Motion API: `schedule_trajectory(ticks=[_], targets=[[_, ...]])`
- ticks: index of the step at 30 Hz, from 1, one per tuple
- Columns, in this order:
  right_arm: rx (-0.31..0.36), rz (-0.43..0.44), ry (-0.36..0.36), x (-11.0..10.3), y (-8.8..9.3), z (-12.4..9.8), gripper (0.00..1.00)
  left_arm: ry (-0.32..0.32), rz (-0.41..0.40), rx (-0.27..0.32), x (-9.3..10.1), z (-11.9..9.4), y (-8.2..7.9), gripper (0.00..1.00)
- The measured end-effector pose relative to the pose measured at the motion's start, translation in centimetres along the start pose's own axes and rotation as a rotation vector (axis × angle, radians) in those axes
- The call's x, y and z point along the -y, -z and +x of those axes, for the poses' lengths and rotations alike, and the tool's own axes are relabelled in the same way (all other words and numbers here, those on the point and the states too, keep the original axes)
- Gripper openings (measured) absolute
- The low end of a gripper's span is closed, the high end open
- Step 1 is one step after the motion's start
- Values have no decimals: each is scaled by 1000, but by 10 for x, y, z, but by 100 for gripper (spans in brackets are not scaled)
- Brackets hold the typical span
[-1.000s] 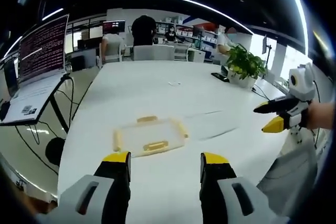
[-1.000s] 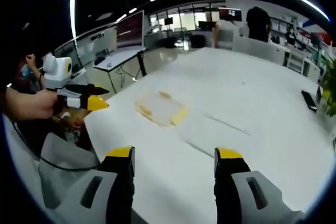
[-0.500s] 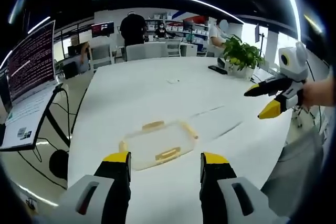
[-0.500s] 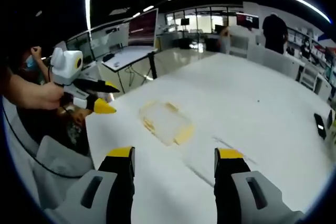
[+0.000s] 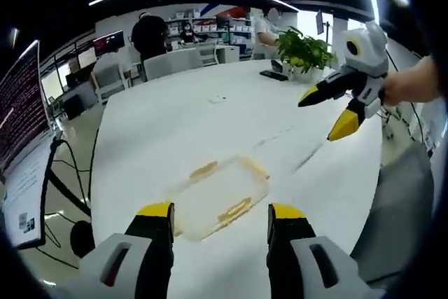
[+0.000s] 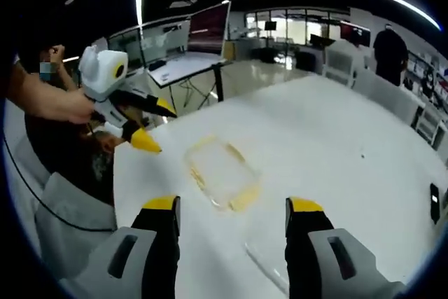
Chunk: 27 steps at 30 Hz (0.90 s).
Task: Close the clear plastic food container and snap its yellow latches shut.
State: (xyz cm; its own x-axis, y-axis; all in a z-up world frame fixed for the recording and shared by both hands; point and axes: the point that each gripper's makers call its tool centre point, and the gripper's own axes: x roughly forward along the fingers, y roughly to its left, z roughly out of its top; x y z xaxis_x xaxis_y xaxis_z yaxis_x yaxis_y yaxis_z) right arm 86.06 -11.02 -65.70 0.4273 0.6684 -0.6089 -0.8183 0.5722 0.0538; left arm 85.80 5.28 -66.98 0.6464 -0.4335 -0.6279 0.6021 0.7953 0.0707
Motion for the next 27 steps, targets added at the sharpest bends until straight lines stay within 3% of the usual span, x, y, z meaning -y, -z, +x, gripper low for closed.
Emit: schedule_trajectory(ticks=[10, 14, 20, 27], targets=[[-39, -84, -51, 8, -6, 21, 58, 75, 76, -35, -9, 15, -7, 49], [-120, -182, -118, 2, -4, 32, 58, 131, 134, -62, -5, 22, -5, 49], [-131, -267, -167, -3, -13, 49, 59, 201, 213, -94, -5, 28, -4, 50], [-190, -292, -218, -5, 2, 68, 59, 262, 282, -136, -18, 34, 0, 50]])
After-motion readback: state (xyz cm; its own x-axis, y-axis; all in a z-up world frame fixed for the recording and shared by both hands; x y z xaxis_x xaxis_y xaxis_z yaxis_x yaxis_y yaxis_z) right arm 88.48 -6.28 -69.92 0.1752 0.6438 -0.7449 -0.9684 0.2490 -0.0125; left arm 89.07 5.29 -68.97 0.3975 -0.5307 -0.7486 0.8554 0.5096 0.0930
